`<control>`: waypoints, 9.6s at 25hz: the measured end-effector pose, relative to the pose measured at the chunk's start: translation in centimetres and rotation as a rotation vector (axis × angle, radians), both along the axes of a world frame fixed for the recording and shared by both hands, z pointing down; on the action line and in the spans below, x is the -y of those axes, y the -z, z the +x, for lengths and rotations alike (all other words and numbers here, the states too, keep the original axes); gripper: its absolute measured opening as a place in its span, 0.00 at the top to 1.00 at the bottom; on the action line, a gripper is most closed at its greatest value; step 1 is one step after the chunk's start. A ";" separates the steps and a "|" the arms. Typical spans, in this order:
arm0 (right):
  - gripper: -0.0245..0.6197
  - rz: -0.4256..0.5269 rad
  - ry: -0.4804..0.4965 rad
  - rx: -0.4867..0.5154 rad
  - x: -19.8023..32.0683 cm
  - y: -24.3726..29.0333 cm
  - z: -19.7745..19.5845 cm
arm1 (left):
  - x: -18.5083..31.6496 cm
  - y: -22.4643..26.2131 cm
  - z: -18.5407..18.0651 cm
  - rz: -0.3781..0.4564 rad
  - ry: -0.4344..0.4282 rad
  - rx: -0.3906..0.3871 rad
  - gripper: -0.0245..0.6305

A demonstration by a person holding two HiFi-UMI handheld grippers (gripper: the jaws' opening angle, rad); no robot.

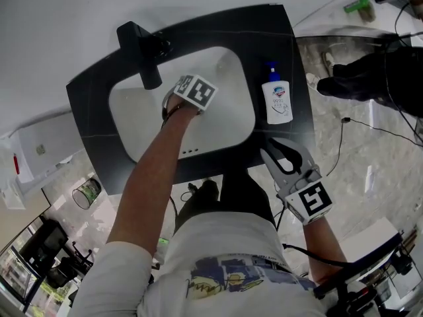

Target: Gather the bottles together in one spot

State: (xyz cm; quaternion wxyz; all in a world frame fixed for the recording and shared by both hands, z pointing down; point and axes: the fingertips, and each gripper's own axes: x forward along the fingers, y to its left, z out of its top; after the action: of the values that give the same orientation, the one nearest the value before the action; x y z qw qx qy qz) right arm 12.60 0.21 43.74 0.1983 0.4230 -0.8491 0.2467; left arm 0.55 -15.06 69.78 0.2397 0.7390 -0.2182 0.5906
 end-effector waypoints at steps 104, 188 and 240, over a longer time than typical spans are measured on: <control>0.82 -0.059 0.123 -0.046 -4.4 -0.7 -6.7 | 13.7 23.5 -18.7 1.039 0.549 -0.544 0.42; 0.82 0.007 -0.170 0.051 -2.7 0.4 6.3 | 0.7 13.0 22.3 -0.017 0.446 -0.497 0.69; 0.82 0.043 0.073 0.003 -2.5 2.5 -3.0 | -7.1 30.8 9.4 0.618 0.040 -0.895 0.81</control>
State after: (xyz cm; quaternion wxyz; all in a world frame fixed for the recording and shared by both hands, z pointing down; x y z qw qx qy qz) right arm 9.57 2.73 41.20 0.1965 0.3955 -0.8694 0.2217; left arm 9.98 -7.96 39.00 0.0917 0.9500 -0.2724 0.1222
